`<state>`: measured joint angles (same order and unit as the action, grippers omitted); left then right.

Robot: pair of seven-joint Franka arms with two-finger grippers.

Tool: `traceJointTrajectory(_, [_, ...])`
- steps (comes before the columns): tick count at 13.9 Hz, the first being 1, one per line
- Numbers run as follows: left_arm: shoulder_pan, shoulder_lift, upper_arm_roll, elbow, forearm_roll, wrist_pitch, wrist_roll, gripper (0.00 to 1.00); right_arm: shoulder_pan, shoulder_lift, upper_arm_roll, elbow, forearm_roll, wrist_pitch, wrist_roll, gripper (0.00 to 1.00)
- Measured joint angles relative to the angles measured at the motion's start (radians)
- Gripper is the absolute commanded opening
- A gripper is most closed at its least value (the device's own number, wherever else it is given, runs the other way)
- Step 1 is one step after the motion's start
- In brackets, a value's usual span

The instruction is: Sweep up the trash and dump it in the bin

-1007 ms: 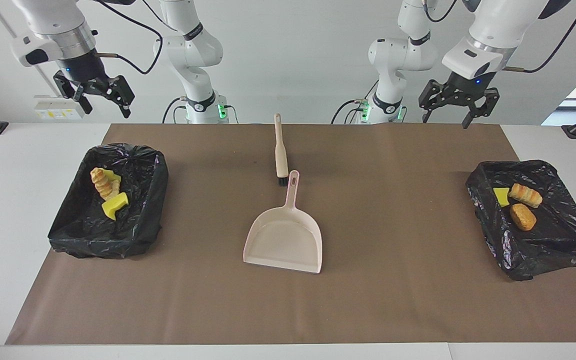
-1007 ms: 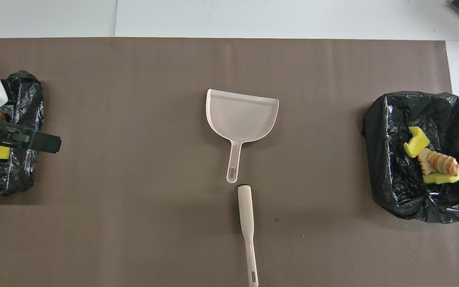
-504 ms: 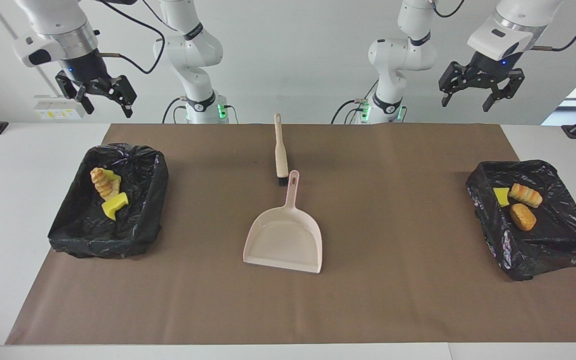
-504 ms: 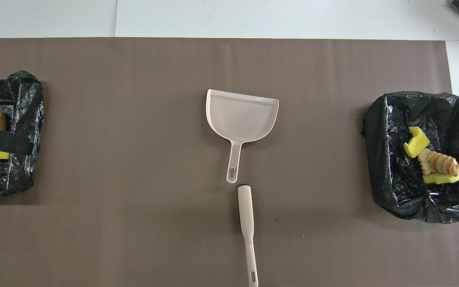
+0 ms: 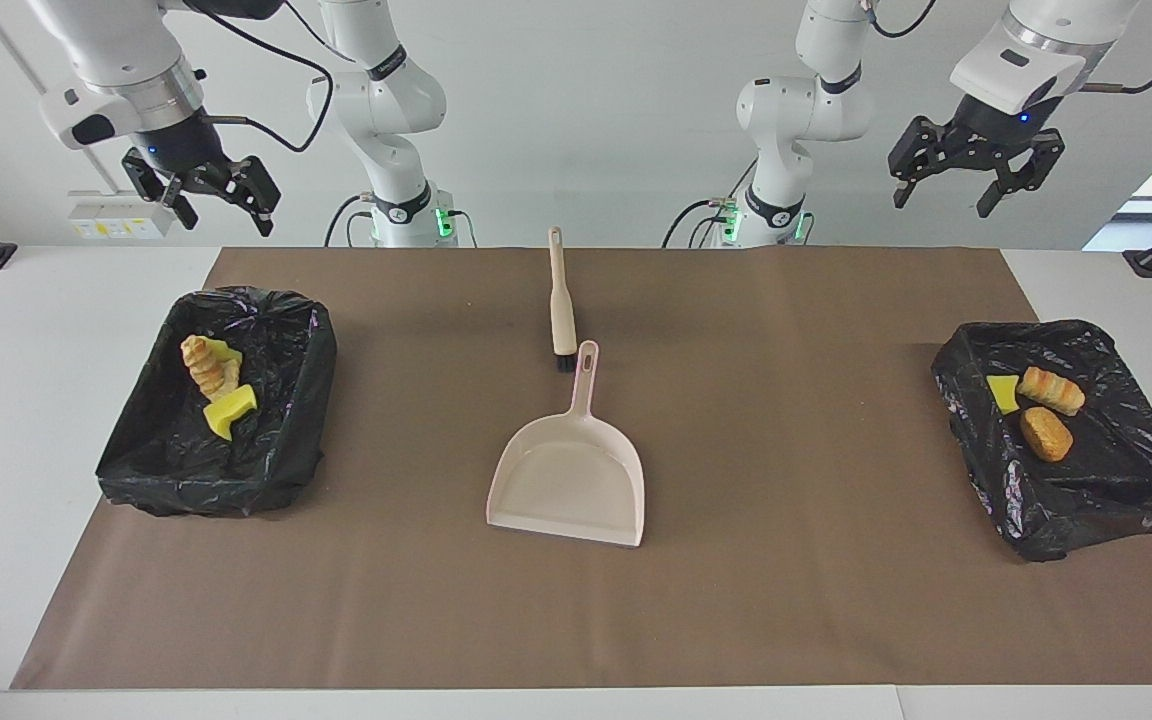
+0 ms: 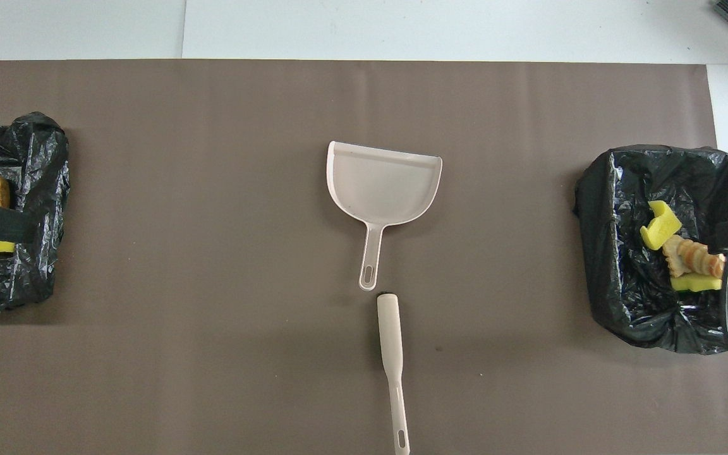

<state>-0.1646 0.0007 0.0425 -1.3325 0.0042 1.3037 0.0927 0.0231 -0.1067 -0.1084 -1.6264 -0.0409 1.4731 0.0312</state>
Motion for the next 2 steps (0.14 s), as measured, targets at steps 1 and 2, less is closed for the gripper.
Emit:
traceJointTrajectory(1, [0.011,-0.004,0.002,-0.005,0.0,0.001,0.0,1.0,0.0,0.0,-0.001,-0.001,0.0,-0.001,0.0,1.0])
traceJointTrajectory(2, [0.021,-0.007,0.002,-0.009,0.0,0.001,0.0,1.0,0.0,0.0,-0.002,-0.001,0.0,-0.001,0.0,1.0])
